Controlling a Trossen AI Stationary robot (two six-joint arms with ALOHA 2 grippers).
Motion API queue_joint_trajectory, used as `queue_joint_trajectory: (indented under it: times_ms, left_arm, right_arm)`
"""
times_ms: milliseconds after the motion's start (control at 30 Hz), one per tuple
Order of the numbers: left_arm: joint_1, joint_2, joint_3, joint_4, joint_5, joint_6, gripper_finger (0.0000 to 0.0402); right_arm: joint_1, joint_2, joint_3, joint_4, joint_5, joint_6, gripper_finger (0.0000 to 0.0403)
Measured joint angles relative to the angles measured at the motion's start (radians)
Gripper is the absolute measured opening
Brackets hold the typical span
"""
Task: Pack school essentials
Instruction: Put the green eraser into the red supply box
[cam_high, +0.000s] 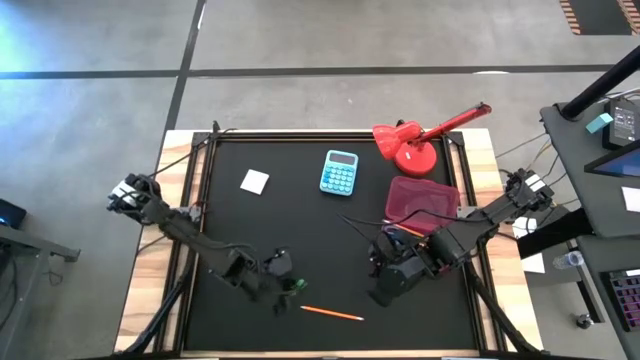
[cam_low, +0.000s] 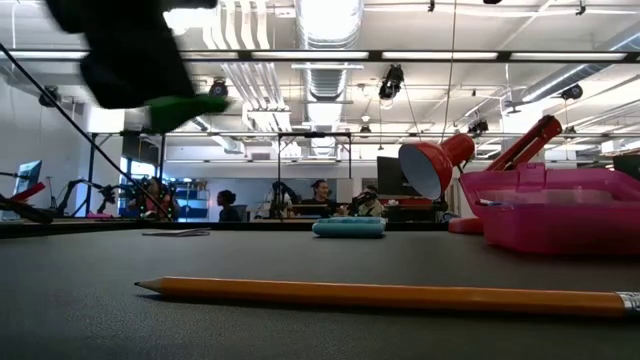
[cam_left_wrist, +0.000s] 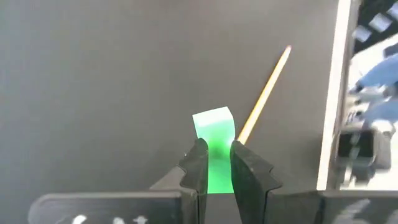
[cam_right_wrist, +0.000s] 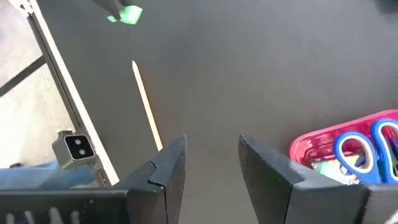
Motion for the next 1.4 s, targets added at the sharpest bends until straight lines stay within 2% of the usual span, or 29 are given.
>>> queue_joint_trajectory:
  times_ms: [100, 300, 433, 567, 633, 800, 1000, 1200, 1333, 1400]
  left_arm:
    - [0.044, 0.0, 0.0, 0.113, -0.006, 0.075, 0.0038]
    - [0.111, 0.0, 0.0, 0.417, -0.005, 0.211, 0.0038]
    - [0.134, 0.0, -0.001, 0.52, -0.004, 0.249, 0.0038]
    - [0.147, 0.0, -0.001, 0.525, -0.003, 0.248, 0.0038]
    - [0.148, 0.0, -0.001, 0.533, 0.0, 0.248, 0.0038]
    - [0.152, 0.0, 0.0, 0.536, 0.083, 0.247, 0.0038]
    - [0.168, 0.0, -0.001, 0.551, 0.232, 0.247, 0.0038]
    - [0.207, 0.0, -0.004, 0.551, 0.362, 0.248, 0.0038]
    - [0.214, 0.0, -0.005, 0.551, 0.393, 0.247, 0.0038]
    - [0.215, 0.0, -0.005, 0.552, 0.407, 0.246, 0.0038]
  right_arm:
    - [-0.011, 0.0, 0.0, 0.01, 0.007, -0.038, 0.0137]
    - [-0.013, 0.0, -0.002, 0.117, 0.024, -0.007, 0.0137]
    - [-0.013, 0.0, -0.002, 0.21, 0.034, -0.121, 0.0137]
    - [-0.016, 0.0, 0.0, 0.276, 0.037, -0.237, 0.0137]
    - [-0.015, 0.0, 0.002, 0.3, 0.035, -0.243, 0.0137]
    - [-0.016, 0.0, 0.002, 0.359, 0.034, -0.164, 0.0137]
    - [-0.047, 0.0, 0.0, 0.366, 0.05, -0.06, 0.0137]
    - [-0.081, 0.0, 0.003, 0.372, 0.052, -0.193, 0.0137]
    - [-0.103, -0.003, 0.004, 0.348, 0.048, -0.243, 0.0137]
    - [-0.109, -0.012, 0.004, 0.303, 0.051, -0.32, 0.0137]
